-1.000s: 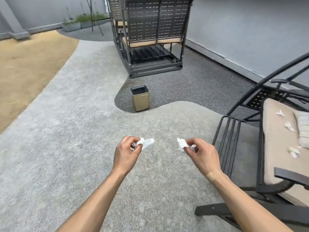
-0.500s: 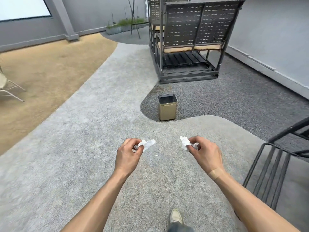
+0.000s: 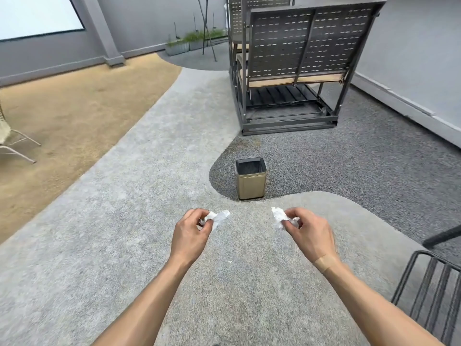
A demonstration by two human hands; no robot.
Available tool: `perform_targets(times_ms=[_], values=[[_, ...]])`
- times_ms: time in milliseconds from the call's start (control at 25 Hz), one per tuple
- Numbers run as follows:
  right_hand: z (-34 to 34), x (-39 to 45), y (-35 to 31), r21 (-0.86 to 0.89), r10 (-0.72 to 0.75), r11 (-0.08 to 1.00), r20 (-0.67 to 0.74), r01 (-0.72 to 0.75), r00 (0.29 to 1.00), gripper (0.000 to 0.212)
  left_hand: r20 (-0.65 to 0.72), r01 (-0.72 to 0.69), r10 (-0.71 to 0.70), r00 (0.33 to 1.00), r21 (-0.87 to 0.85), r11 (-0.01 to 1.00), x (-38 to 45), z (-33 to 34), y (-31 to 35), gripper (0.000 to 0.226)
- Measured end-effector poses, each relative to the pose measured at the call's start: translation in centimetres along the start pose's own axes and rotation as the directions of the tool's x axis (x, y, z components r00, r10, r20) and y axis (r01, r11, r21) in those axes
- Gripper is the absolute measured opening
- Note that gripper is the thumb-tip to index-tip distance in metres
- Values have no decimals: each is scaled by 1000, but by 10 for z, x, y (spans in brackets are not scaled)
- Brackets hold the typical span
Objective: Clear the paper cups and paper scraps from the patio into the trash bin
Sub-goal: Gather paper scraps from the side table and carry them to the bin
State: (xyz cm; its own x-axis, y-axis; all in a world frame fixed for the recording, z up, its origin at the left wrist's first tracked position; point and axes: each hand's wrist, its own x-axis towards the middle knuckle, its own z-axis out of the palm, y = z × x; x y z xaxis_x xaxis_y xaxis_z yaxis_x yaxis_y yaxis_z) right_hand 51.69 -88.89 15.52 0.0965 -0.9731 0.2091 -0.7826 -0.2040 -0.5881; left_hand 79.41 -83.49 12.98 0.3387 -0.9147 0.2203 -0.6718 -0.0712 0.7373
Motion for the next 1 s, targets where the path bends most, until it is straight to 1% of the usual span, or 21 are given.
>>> perform_targets(times_ms=[200,400,520,680,840,1000], values=[[31,80,7,-3,10,1000,16,-10,1000,9,-7,-18,18,1000,19,1000,84,30,-17,9],[77,180,0,-29,31,999,43,-30,999,7,11,-24,24,1000,6,1000,191,53,-46,10],[100,240,-9,-32,52,998,50,-51,997,10,34,-30,31,999,-7,1000,258,65,-61,9],[121,309,-12,-27,104,994,43,-103,994,10,91,-23,23,996,-2,1000,338,80,-70,10],[139,371,-2,-24,121,992,46,-120,992,11,118,-29,28,993,4,1000,402,100,-72,9],[158,440,17,-31,119,993,38,-118,992,9,129,-28,22,991,47,998,467,129,-70,8]])
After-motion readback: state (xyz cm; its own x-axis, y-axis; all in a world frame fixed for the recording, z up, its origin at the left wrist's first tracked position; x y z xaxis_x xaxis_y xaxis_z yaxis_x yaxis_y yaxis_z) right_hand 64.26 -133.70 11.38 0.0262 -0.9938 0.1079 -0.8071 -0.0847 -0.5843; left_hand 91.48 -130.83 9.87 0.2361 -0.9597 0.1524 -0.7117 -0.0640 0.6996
